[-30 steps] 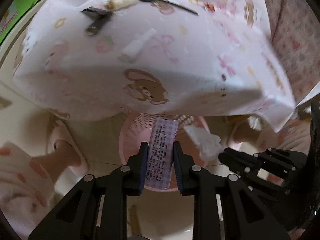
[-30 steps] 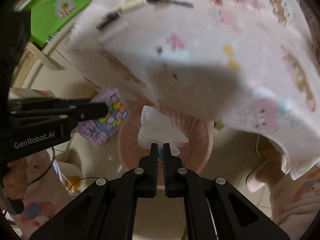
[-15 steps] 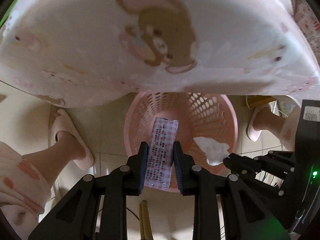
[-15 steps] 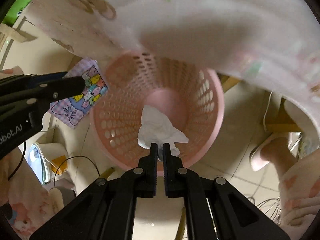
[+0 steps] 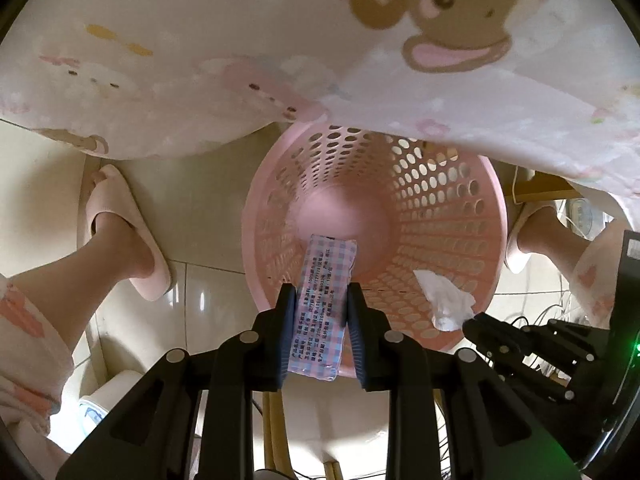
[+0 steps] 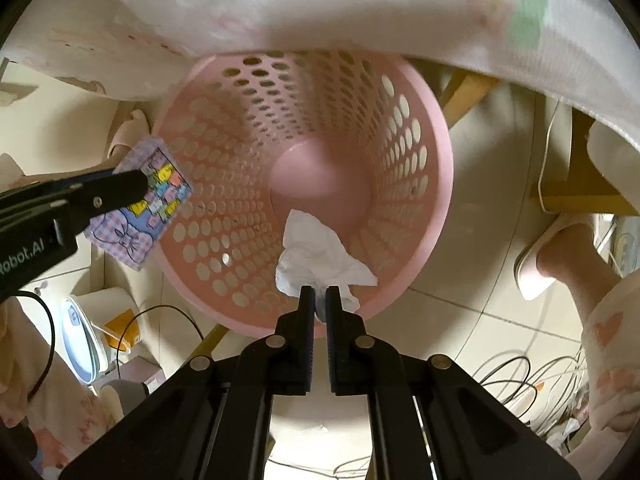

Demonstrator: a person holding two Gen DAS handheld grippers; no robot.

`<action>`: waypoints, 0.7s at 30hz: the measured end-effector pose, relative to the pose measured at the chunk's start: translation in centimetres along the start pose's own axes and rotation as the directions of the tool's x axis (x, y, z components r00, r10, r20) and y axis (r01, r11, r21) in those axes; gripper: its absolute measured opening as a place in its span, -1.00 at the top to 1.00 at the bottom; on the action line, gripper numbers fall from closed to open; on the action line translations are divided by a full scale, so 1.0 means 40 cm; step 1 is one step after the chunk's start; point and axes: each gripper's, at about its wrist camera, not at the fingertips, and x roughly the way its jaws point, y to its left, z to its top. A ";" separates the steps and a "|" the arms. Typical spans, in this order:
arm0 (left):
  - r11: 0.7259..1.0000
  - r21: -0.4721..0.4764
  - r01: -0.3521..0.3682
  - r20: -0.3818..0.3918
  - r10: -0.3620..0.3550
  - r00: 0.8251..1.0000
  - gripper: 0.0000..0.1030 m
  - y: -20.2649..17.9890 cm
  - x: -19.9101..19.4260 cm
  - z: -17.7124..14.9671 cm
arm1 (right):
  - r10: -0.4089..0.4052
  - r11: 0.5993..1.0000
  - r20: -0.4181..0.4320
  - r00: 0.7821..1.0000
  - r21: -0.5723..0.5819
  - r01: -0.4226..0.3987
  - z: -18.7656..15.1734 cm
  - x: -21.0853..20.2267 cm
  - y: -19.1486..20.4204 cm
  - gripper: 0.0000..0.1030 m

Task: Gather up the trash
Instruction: 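Carry the box and tissue down over the pink wastebasket with both grippers, then open both grippers to drop the box and tissue into the basket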

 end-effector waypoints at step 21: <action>1.000 -0.010 -0.026 0.102 0.027 0.994 0.30 0.016 -0.058 0.002 | -0.078 0.997 0.102 0.992 0.017 0.077 0.001 -0.054 0.001 0.08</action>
